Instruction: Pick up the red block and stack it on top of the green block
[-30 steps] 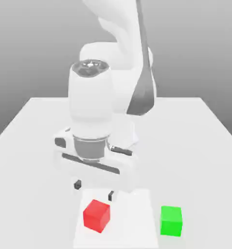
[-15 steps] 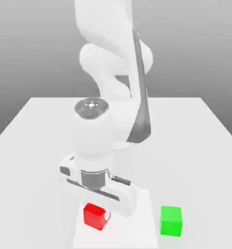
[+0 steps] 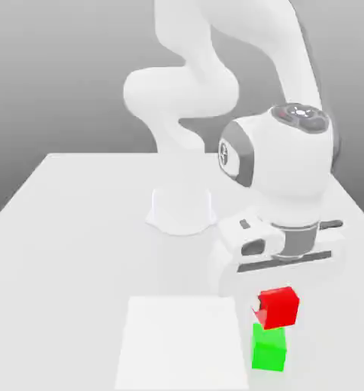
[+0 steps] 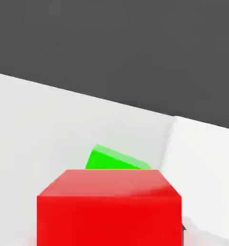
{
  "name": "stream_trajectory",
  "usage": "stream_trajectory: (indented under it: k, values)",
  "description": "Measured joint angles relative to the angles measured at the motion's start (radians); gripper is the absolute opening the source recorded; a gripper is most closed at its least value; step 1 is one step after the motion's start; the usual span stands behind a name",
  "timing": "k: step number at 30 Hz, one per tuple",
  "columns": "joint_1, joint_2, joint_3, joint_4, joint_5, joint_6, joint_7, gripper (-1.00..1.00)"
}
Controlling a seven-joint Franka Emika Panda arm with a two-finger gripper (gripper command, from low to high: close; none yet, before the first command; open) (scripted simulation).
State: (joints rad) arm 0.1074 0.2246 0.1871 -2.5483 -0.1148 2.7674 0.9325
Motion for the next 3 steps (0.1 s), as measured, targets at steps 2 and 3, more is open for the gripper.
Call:
stream_trajectory:
  k: [2, 3]
  values:
    - [0.000, 0.000, 0.000, 0.000, 0.000, 0.000, 0.000, 1.00]
    - [0.000, 0.000, 0.000, 0.000, 0.000, 0.000, 0.000, 1.00]
